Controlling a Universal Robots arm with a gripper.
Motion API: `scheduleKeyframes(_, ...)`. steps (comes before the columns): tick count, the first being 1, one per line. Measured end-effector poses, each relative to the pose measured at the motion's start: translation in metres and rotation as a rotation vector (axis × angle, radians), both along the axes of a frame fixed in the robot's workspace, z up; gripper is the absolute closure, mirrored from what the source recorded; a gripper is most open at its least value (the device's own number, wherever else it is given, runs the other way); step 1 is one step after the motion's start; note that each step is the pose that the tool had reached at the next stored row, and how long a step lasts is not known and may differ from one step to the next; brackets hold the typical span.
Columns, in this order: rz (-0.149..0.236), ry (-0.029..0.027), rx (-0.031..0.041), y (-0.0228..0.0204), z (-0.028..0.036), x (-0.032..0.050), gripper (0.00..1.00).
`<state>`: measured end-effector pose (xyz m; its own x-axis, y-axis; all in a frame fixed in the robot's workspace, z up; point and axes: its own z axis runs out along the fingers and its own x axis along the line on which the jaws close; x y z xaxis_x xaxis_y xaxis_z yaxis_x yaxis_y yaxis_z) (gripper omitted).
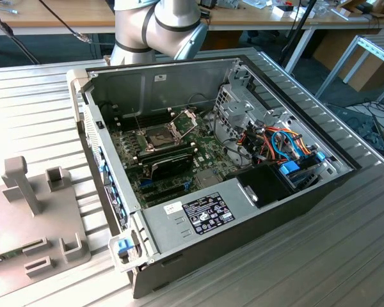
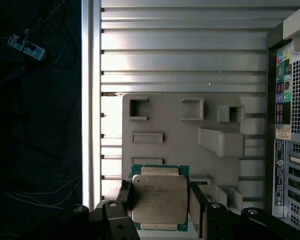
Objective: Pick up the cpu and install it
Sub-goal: 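Pick up the cpu and move it towards the insertion slot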
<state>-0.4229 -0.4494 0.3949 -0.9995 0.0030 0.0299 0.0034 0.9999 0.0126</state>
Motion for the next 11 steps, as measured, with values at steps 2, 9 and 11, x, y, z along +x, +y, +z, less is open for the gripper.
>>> scheduleKeyframes(2, 0.000, 0.0000, 0.0000, 0.0000, 0.0000, 0.0024, 0.45)
scheduleKeyframes(9, 0.000, 0.0001, 0.0000, 0.0000, 0.0000, 0.0128, 0.45)
scheduleKeyframes(11, 0.000, 0.0000, 0.0000, 0.0000, 0.0000, 0.0157, 0.45)
